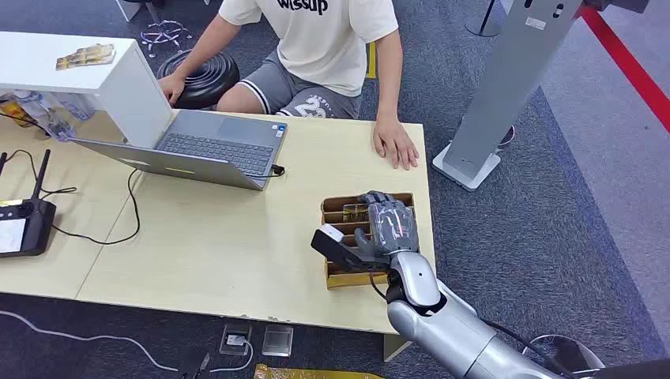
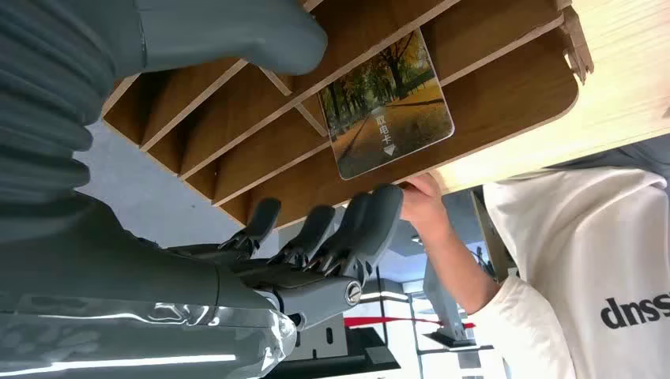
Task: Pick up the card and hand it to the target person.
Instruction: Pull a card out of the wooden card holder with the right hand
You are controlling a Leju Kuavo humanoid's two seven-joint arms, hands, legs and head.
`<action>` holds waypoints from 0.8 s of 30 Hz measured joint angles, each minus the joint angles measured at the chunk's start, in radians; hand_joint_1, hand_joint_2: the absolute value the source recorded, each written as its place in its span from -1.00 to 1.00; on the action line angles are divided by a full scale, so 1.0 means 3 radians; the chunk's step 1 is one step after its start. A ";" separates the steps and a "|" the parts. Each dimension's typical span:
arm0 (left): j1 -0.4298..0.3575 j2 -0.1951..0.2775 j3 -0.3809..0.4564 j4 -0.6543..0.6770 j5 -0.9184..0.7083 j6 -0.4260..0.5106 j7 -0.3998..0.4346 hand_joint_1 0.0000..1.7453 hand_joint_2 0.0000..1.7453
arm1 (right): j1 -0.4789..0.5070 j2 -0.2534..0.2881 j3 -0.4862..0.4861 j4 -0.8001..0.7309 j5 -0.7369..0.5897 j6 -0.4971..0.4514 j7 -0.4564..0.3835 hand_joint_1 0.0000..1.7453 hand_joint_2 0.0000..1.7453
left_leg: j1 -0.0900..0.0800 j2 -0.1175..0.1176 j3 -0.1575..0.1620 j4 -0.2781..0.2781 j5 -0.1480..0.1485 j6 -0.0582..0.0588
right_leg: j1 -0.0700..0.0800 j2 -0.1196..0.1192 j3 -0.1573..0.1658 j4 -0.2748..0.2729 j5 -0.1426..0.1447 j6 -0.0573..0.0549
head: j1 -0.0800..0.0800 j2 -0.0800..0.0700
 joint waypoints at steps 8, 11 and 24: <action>0.0000 0.0000 0.0000 0.0000 -0.0012 -0.0004 0.0000 -1.00 -1.00 | 0.0000 0.0000 0.0001 0.0007 -0.0023 0.0000 0.0000 -0.28 1.00 | 0.0000 0.0000 0.0000 0.0000 0.0000 0.0000 | 0.0000 0.0000 0.0000 0.0000 0.0000 0.0000 | 0.0000 0.0000; 0.0000 0.0000 0.0000 0.0000 -0.0013 -0.0010 0.0000 -1.00 -1.00 | 0.0000 0.0000 0.0001 0.0009 -0.0025 -0.0001 0.0000 -0.24 1.00 | 0.0000 0.0000 0.0000 0.0000 0.0000 0.0000 | 0.0000 0.0000 0.0000 0.0000 0.0000 0.0000 | 0.0000 0.0000; 0.0000 0.0001 0.0000 0.0000 -0.0017 -0.0011 0.0010 -1.00 -1.00 | -0.0007 0.0000 0.0000 0.0015 -0.0035 -0.0018 0.0004 0.13 1.00 | 0.0000 0.0000 0.0001 0.0000 0.0000 0.0000 | 0.0000 0.0000 0.0000 0.0000 0.0000 0.0000 | 0.0000 0.0000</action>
